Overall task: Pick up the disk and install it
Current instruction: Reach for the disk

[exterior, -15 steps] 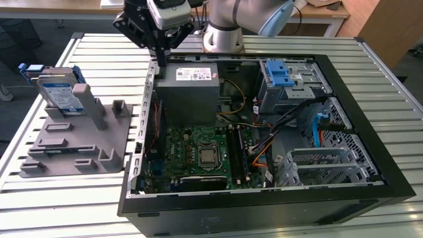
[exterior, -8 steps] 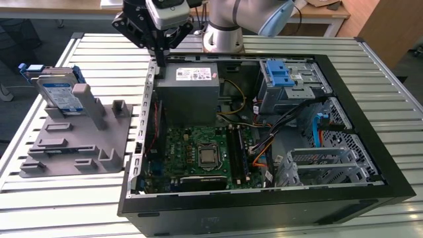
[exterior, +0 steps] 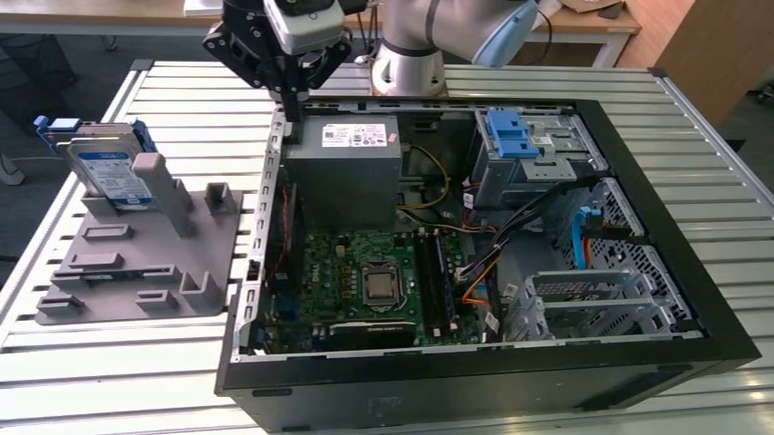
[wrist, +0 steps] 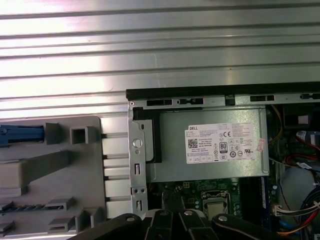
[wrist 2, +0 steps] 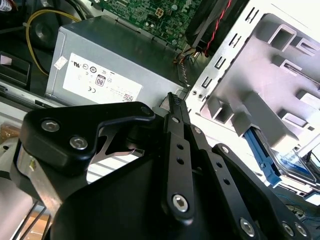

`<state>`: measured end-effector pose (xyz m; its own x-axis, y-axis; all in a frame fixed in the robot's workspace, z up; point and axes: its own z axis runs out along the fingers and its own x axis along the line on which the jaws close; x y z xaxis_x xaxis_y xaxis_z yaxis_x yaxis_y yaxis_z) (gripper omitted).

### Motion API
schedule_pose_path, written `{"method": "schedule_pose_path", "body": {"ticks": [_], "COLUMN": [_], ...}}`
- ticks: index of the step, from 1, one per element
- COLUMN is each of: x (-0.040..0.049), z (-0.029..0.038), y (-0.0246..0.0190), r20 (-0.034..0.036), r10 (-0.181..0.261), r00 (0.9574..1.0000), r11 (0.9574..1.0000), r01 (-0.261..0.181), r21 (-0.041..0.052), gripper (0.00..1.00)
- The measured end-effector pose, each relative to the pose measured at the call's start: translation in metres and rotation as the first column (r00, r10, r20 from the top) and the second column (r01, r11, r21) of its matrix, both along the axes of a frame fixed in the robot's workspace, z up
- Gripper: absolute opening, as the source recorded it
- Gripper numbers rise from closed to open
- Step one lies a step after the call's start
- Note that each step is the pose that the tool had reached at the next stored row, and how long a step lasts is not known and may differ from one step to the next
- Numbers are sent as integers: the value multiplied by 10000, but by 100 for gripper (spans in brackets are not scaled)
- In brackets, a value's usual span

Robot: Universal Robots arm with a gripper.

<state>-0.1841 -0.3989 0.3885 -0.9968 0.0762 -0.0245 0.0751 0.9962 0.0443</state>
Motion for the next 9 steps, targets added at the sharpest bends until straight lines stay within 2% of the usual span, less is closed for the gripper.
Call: {"method": "schedule_pose_path", "body": {"ticks": [9], "x": [-44], "z": [-5], "y": [0], "r20": [0], "r10": [0], "r00": [10000], "r11": [10000], "r01": [0], "r21": [1], "gripper": [11]}}
